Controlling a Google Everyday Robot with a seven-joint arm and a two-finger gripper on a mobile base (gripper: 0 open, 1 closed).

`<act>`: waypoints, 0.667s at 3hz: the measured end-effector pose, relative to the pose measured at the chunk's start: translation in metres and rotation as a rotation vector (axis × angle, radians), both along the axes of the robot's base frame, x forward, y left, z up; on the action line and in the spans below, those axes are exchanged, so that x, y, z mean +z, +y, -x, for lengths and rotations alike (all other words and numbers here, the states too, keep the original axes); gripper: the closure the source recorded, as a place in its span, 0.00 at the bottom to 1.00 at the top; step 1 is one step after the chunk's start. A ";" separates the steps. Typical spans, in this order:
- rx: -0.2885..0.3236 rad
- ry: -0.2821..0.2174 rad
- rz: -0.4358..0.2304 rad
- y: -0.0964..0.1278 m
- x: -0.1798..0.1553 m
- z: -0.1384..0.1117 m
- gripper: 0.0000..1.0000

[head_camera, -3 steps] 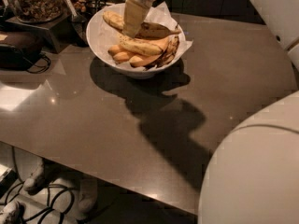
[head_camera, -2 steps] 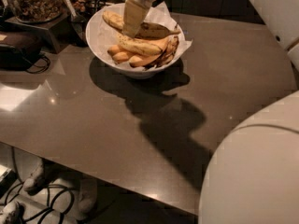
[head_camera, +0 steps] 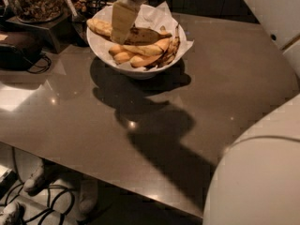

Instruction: Pick banana from white bowl

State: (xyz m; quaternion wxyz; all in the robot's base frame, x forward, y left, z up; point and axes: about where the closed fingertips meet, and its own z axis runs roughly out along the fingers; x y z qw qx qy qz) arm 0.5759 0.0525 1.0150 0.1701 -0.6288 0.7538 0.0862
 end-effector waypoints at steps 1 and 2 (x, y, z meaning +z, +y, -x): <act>0.037 0.000 -0.021 0.010 0.006 0.019 1.00; 0.037 0.000 -0.021 0.010 0.006 0.019 1.00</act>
Offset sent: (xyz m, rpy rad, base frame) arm -0.0203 0.0062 0.0037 0.0047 0.0171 0.0371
